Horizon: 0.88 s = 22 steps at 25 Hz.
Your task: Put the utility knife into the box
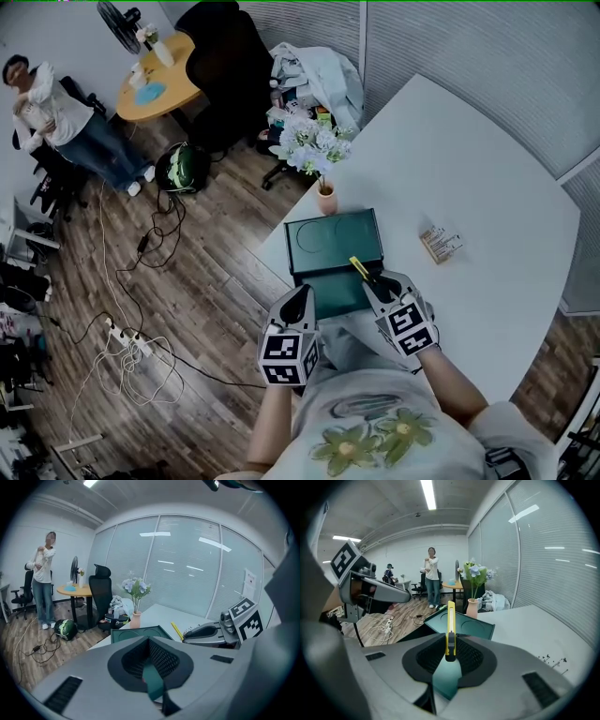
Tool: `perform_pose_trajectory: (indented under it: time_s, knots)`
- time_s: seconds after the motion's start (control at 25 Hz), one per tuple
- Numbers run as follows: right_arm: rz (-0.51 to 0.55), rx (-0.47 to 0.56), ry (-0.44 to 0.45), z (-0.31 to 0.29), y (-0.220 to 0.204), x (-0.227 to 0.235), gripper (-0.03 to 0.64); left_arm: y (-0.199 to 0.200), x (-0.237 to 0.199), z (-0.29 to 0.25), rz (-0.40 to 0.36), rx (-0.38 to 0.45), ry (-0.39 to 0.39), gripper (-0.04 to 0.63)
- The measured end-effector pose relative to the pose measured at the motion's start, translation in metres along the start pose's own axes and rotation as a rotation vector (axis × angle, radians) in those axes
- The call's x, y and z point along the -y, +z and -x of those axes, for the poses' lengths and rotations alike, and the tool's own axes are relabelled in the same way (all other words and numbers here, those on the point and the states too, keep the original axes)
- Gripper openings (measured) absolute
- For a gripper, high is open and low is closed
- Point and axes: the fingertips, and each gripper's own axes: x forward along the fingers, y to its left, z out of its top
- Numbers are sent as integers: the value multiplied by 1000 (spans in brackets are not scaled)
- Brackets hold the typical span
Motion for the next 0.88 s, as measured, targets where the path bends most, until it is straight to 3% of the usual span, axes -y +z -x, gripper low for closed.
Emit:
perform_pose_trajectory:
  time_s: [0.88]
  knots:
    - [42,-137,60,-31,-32,-15,74,-12,-13,-15,9,-39,-14,0]
